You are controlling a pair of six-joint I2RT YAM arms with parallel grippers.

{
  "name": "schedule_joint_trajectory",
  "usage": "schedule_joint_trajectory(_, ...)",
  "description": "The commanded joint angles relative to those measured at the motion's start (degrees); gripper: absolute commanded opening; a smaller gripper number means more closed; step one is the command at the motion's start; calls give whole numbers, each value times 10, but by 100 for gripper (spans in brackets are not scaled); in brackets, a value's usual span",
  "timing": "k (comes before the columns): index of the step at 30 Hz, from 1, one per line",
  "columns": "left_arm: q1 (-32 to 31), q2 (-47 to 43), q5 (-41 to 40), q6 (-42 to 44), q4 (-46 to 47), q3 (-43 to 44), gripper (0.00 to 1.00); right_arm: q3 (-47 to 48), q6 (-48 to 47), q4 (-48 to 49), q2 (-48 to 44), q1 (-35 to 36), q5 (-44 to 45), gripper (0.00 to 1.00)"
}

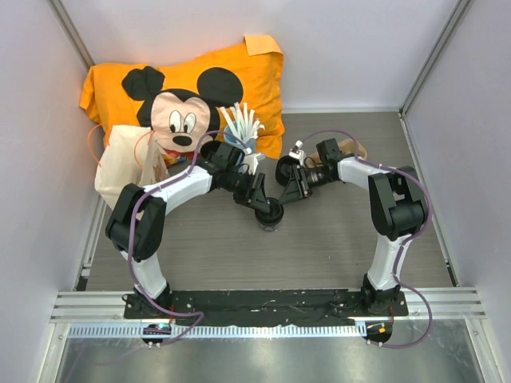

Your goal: Pack the takeout coffee

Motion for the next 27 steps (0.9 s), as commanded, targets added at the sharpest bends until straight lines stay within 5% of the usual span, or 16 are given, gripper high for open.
schedule_joint_trajectory(1, -11, 41, -135, 52, -41, -16, 51, 16, 5, 11, 11, 28, -10, 43)
schedule_joint_trajectory(15, -28, 59, -179, 69, -68, 0, 49, 17, -15, -15, 33, 38, -13, 19)
schedule_joint_trajectory(27, -40, 72, -199, 79, -82, 7, 44, 9, -33, -31, 26, 46, 28, 21)
